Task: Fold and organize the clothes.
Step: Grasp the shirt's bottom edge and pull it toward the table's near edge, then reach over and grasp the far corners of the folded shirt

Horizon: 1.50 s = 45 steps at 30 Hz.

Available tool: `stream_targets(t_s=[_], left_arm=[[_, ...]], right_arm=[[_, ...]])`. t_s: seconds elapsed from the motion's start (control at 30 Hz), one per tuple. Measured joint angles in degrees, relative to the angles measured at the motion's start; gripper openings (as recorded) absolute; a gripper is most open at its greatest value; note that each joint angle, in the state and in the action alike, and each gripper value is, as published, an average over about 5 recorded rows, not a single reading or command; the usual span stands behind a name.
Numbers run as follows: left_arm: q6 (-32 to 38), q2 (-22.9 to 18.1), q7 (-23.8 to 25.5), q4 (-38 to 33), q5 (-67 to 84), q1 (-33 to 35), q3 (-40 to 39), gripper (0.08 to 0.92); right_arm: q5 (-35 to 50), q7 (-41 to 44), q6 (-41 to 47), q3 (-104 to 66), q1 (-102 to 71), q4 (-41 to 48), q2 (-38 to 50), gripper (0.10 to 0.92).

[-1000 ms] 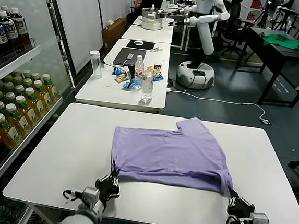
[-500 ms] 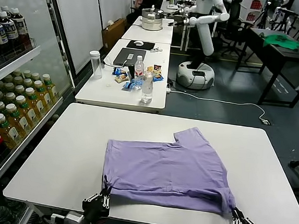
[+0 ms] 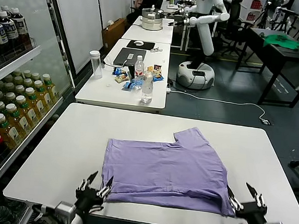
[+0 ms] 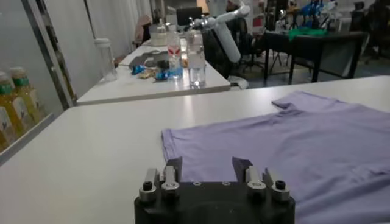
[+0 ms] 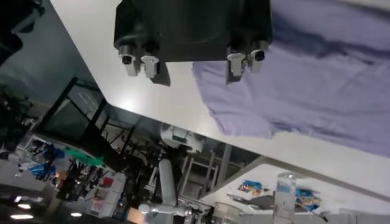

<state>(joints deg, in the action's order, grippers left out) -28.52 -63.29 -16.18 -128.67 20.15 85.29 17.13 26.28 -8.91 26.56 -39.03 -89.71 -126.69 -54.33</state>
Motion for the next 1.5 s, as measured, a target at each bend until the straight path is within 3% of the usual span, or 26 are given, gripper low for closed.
stream_targets(t_s=[0.17,0.67,0.9,1.2,1.3,1.5], left_arm=[[-0.71,-0.04,-0.56,6.79,2.77,-8.28,-2.15,0.815],[-2.79,-2.02,-3.08,27.33,10.42,-30.98,-9.39,0.823],[-3.64,-2.92,-3.91,33.89,12.1,-36.65,-11.47,0.823],[-4.31,-3.85,-5.07,37.74,12.81,-39.23,-12.98,0.823],[-4.4,-3.94,-5.4,38.47,12.86,-39.52,-13.18,0.787],[-4.42,-3.94,-5.69,38.73,12.88,-39.51,-13.47,0.62]], right_arm=[[2.98,-0.59,1.95,6.55,12.76,7.97,1.01,0.822],[9.0,-1.01,5.39,25.82,45.61,34.74,-2.3,0.823],[9.88,-0.27,5.9,31.26,54.64,45.23,-5.64,0.823],[10.58,0.93,6.23,35.23,61.36,55.52,-9.21,0.823],[11.08,1.14,6.33,36.04,62.35,57.57,-9.74,0.807],[12.49,1.65,6.49,37.27,63.33,60.1,-10.22,0.655]])
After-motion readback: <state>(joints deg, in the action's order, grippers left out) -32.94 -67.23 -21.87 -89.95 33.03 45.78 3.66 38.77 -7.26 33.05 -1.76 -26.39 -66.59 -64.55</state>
